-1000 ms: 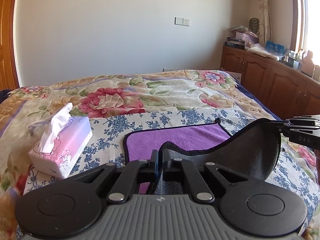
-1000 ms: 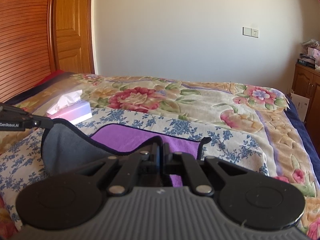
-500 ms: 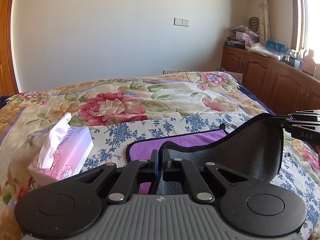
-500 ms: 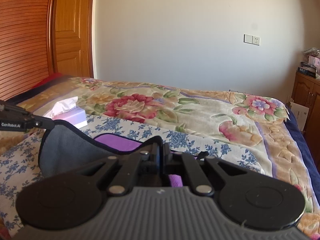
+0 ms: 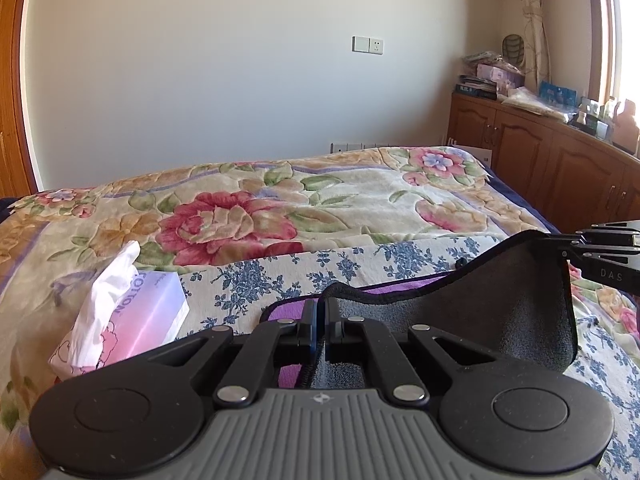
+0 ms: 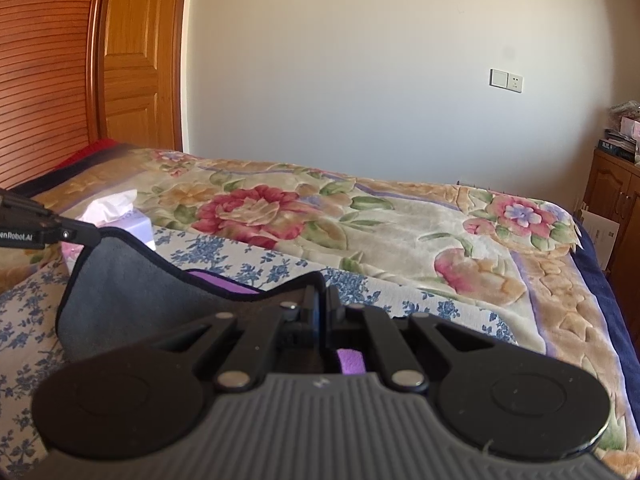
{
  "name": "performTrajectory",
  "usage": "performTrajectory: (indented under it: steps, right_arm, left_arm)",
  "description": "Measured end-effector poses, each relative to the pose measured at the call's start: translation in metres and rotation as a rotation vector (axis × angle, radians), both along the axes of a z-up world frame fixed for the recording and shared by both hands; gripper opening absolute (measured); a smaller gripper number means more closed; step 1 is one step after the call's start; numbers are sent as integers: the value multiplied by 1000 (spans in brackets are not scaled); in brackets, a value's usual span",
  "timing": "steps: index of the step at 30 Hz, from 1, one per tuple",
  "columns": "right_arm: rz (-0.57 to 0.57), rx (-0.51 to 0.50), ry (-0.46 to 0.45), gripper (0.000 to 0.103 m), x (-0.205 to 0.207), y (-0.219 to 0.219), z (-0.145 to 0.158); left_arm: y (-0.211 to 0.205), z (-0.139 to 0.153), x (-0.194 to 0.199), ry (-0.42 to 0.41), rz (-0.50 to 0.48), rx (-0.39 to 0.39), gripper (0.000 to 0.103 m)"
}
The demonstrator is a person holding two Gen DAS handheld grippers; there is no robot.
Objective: Fold towel
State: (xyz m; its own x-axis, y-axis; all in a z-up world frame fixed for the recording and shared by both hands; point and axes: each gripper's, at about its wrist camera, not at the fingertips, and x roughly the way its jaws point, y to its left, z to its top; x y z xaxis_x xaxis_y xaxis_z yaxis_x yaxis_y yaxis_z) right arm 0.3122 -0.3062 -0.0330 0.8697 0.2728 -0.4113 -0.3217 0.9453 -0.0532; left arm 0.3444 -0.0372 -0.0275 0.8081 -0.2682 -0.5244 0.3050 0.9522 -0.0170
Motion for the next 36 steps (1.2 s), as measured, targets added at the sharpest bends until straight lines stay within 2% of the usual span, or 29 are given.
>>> performTrajectory:
  steps: [14, 27, 36]
  right_arm:
    - [-5, -40, 14, 4, 27, -5, -13]
    - [-26, -58, 0, 4, 38, -9, -19]
    - [-35, -86, 48, 4, 59, -7, -33]
  left_arm:
    - [-1, -11, 33, 0, 21, -22, 4]
    - [-14, -6, 48, -24, 3, 10, 4]
    - [-10, -23, 65, 6, 42, 16, 4]
